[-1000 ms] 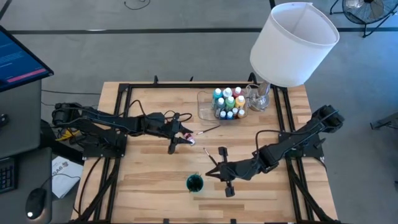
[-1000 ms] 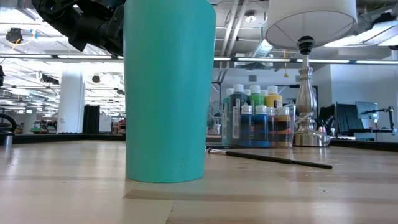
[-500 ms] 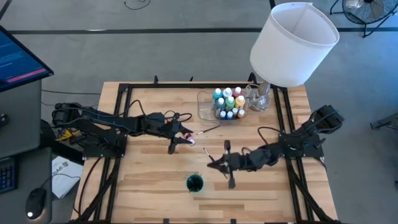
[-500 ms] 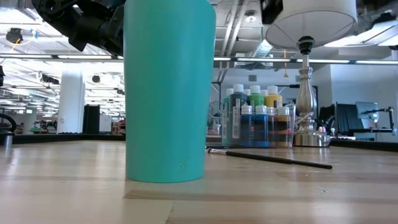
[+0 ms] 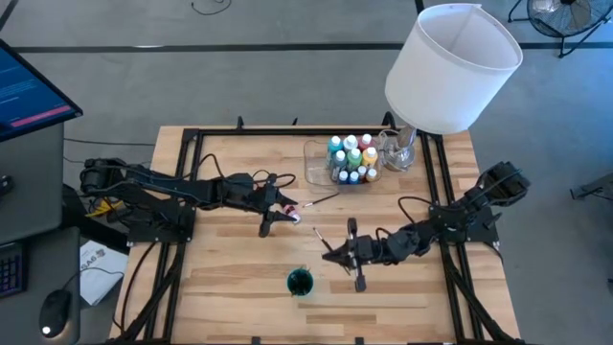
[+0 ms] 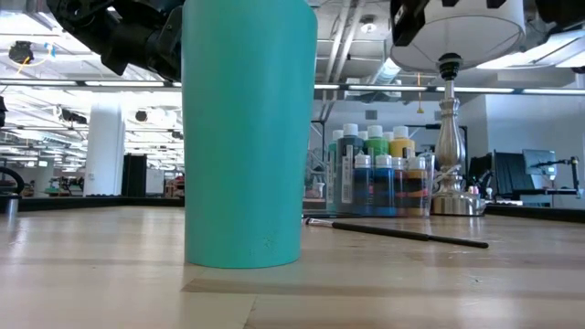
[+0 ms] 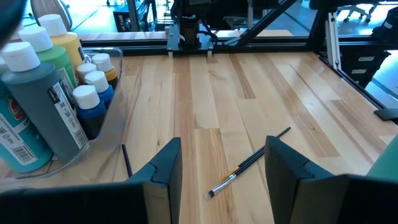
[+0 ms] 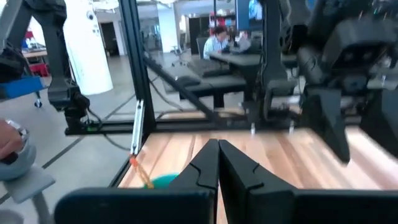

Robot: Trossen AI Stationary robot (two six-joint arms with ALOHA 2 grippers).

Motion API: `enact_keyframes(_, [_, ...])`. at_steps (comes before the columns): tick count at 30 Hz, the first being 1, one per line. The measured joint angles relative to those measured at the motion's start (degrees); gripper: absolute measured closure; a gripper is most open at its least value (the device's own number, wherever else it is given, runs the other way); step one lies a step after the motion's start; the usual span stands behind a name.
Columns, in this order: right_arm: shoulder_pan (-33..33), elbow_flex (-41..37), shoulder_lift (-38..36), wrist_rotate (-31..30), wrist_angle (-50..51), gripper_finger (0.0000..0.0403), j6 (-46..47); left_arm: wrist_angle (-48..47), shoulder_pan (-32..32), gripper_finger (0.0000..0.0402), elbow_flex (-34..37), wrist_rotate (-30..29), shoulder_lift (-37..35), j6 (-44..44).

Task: Pick & Place Paint Supplies
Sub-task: Put the silver paintbrush into the green cup

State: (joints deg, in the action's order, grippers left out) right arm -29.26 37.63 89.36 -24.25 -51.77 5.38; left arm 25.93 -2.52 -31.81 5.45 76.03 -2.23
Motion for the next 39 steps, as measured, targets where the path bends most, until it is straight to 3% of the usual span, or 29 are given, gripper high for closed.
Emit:
enact_keyframes(16, [5.0, 0.0, 0.0, -0.7, 28.4, 0.0402, 27.3, -0.1, 0.0, 0.0280, 0.0, 0.0, 0.0, 0.8])
enact_keyframes(18, [4.8, 0.0, 0.0, -5.4, 28.8, 0.0402, 27.6, 0.0, 0.0, 0.0280, 0.0, 0.0, 0.0, 0.8])
enact_keyframes(22, [1.3, 0.0, 0.8, -21.2, 28.2, 0.0403, 28.0, -0.1, 0.0, 0.0280, 0.0, 0.0, 0.0, 0.8])
enact_keyframes(25, [-1.3, -0.1, 2.9, -27.7, 28.3, 0.0403, 30.2, -0.2, 0.0, 0.0280, 0.0, 0.0, 0.0, 0.8])
enact_keyframes(31, [-1.2, 0.0, 10.7, -25.0, 23.9, 0.0403, 36.3, 0.0, 0.0, 0.0280, 0.0, 0.0, 0.0, 1.0])
enact_keyframes(39, [0.2, 2.6, 18.4, -23.4, 19.6, 0.0403, 36.7, 0.2, 0.0, 0.0280, 0.0, 0.0, 0.0, 1.0])
